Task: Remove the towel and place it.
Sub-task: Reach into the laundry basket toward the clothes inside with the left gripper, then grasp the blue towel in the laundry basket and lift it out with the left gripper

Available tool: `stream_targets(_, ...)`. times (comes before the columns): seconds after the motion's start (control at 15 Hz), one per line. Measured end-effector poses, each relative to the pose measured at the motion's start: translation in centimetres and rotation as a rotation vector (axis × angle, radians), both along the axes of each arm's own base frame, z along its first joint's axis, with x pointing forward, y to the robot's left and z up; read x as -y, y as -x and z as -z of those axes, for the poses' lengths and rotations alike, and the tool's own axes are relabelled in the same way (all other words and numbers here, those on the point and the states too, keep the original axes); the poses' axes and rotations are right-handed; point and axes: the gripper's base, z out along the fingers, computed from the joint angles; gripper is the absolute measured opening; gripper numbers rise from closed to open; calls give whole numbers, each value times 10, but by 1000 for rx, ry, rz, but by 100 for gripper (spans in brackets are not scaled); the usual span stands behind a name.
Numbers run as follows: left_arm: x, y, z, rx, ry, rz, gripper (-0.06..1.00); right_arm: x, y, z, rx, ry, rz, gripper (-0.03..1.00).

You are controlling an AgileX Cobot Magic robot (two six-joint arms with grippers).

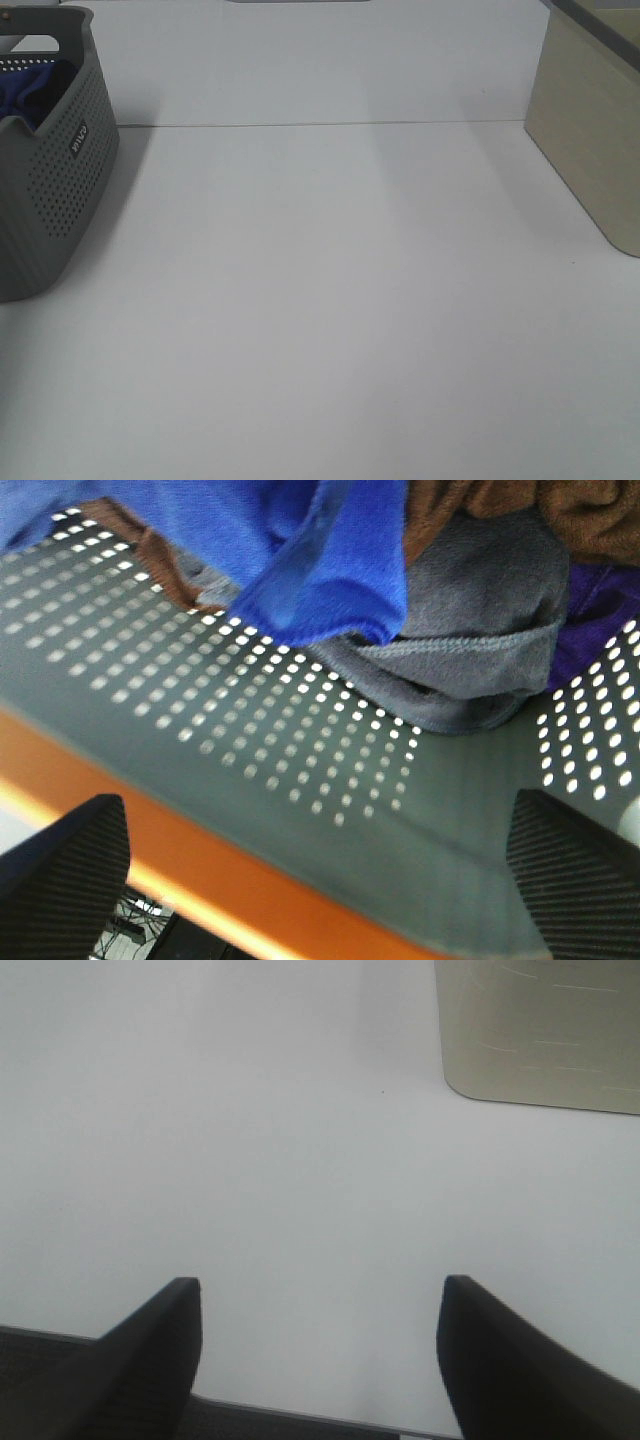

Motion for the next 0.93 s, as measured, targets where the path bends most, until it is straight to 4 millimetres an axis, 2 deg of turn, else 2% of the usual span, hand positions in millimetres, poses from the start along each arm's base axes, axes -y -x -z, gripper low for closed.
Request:
stream_targets(0.4,-1,-36,67,-31,11,91,96,0,0,0,0,0,0,67)
stream_targets(0.53,4,-50,73,-5,46,92,96,0,0,0,0,0,0,67)
stream_targets(0.67,8,-55,76,6,108,81,96,0,0,0,0,0,0,67)
stream_targets(0.93,12,-54,77,-27,144,102,93,0,0,0,0,0,0,67)
